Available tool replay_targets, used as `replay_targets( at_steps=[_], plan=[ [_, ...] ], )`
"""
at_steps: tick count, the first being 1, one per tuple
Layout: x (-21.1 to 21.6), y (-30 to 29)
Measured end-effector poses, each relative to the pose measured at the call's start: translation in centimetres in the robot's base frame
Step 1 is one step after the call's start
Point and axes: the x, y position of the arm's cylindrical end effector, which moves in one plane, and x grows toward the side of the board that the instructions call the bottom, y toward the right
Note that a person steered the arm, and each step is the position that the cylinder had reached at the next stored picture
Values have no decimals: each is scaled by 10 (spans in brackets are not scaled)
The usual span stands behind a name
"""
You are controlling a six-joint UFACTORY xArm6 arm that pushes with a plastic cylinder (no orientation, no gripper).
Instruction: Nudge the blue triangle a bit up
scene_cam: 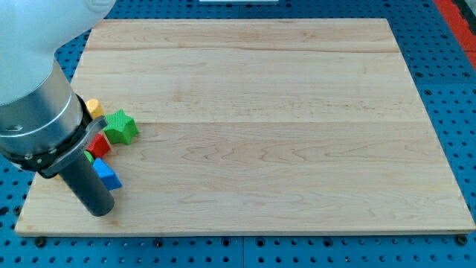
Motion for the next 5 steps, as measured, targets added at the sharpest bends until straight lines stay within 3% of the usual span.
replay_targets(
  at_steps=[5],
  plan=[
    [-30,25]
  ],
)
